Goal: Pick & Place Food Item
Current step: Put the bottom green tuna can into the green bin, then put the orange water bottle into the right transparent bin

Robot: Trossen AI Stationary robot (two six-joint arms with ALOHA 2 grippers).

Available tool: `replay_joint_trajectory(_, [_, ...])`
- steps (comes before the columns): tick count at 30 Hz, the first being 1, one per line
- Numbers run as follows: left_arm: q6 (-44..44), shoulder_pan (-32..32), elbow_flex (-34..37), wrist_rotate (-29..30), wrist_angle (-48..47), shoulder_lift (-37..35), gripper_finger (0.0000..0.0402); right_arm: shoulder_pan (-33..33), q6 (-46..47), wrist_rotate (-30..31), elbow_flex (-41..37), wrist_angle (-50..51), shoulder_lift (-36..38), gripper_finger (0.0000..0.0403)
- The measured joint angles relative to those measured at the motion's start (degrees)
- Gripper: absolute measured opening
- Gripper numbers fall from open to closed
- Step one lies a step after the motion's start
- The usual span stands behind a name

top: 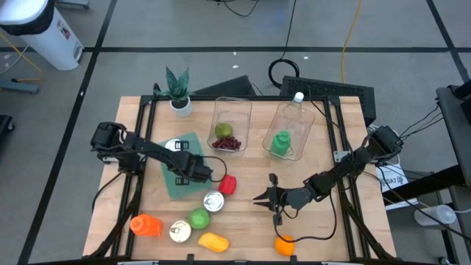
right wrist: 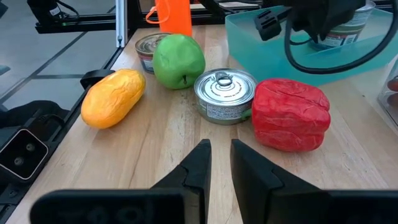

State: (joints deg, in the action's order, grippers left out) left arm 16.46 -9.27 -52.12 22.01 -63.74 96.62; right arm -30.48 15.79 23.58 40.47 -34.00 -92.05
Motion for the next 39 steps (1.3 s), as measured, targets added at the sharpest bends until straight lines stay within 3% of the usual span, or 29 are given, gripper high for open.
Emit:
replay_joint_trajectory(7, [-1.30,0.53,0.04,-0.12,1.26,0.00,0.0051,0.00,0.00,0.01,0.00,0.02,0.00,0.0047])
replay_joint_trajectory(15, [-3.16,-5.32,-1.36,-0.81,1.57,-0.19,0.0051,0.00,-0.24,0.04,0.00,0.02,0.00,0.0047])
replay_joint_trajectory(20, [-2.46,-9.08,-3.78,2.38,1.20,-4.34,0.0051,0.00,-0.45,0.06,0.00,0.02,0.00,0.0047])
replay_joint_trajectory(26, [-3.55,-16.28,-6.45,3.01,4.54,-17.28,0.0051,0.00,-0.23,0.07,0.00,0.02,0.00,0.0047])
replay_joint_trajectory(32, [-5.76,-28.30,-4.53,5.92,13.24,-34.36,0.0051,0.00,-1.22,0.08,0.00,0.13,0.00,0.0047])
replay_joint_trajectory(36, [-8.41,-36.10,3.82,10.58,21.61,-46.80,0.0051,0.00,-1.95,0.09,0.00,0.24,0.00,0.0047])
replay_joint_trajectory(39, [-14.42,-39.28,13.96,14.05,36.69,-56.77,0.0051,0.03,-2.08,0.15,0.00,0.19,0.00,0.0047])
